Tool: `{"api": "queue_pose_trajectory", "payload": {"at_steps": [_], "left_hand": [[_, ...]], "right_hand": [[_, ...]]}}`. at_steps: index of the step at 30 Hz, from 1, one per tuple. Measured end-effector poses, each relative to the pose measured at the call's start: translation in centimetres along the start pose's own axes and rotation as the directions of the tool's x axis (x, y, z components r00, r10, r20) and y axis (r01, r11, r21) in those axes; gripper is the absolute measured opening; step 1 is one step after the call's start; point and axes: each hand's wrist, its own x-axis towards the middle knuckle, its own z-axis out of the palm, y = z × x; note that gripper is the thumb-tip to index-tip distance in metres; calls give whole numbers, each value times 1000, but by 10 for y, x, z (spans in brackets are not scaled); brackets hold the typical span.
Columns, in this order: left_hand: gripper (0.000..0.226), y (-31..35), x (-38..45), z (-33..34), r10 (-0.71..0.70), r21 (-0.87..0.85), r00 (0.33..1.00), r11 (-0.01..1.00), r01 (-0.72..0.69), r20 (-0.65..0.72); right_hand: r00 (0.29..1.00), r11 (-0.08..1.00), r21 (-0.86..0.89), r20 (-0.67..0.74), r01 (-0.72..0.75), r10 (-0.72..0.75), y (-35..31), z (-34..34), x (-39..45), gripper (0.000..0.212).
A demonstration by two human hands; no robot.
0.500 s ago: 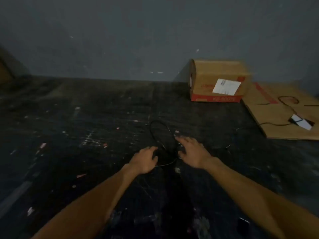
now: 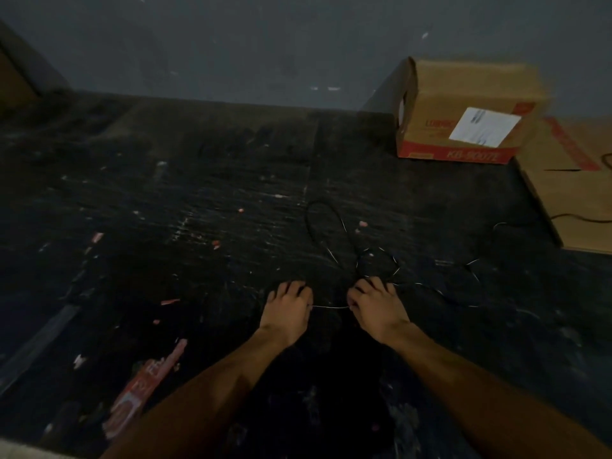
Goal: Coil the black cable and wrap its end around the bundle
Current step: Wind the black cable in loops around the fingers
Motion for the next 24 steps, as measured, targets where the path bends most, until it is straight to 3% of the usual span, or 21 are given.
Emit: {"api": "queue_pose_trajectory", "payload": {"at_steps": [5,8,13,17,20,24], "left_hand": [[11,-4,1,-11,-14,-170,1000,985,14,-2],[10,-10,6,-30,3,-366,994,930,38,112],[26,-2,17,-71,104,-667,986,745,9,129],[36,20,16,-112,182,-858,975,513,17,128],[32,41,5,-148,326,-917,941,395,-44,95],[28,71,-12,-192,466,-884,884,429,-184,42]], "right_hand": [[985,994,57,-146,97,-88,4,-8,1,13],[953,987,55,-271,153,-132,9,-29,5,10],[880,984,22,-450,178,-150,23,-94,13,14],[817,961,176,-572,215,-78,35,-147,8,13],[779,908,312,-627,280,-25,45,-173,-1,10],[728,870,358,-686,338,-1,51,-200,-10,10]]}}
